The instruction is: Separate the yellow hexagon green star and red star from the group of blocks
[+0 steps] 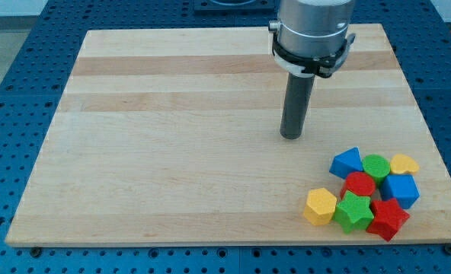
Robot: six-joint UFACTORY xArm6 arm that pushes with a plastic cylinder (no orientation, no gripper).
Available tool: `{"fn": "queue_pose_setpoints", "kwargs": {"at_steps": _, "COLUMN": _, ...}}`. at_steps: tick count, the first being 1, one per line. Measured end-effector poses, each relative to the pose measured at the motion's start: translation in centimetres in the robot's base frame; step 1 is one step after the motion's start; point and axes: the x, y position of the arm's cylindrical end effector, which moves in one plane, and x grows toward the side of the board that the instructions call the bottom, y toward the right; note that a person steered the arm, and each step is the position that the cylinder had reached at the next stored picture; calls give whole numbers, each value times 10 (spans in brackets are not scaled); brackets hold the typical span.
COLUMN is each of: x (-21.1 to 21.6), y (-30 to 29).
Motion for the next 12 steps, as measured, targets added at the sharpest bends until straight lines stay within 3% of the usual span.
{"fn": "queue_pose_setpoints", "kwargs": {"at_steps": 1, "x": -31, "y": 10}}
{"fn": "queue_pose_setpoints", "kwargs": {"at_steps": 2, "x": -87, "y": 62}}
{"fn": "queue_pose_setpoints", "kwargs": {"at_steps": 3, "x": -95, "y": 138}}
{"fn": "queue_pose_setpoints", "kwargs": {"at_steps": 5, "x": -58, "y": 259}}
{"fn": "queue_pose_setpoints", "kwargs": {"at_steps": 7, "x": -51, "y": 262}}
{"fn": "queue_pose_setpoints", "kwargs": {"at_steps": 10, "x": 75, "y": 261}}
{"fn": "queue_pose_setpoints", "kwargs": {"at_steps": 11, "x": 137, "y": 261}}
{"fn": "queue_pose_setpoints", "kwargs": {"at_steps": 12, "x": 157, "y": 253}}
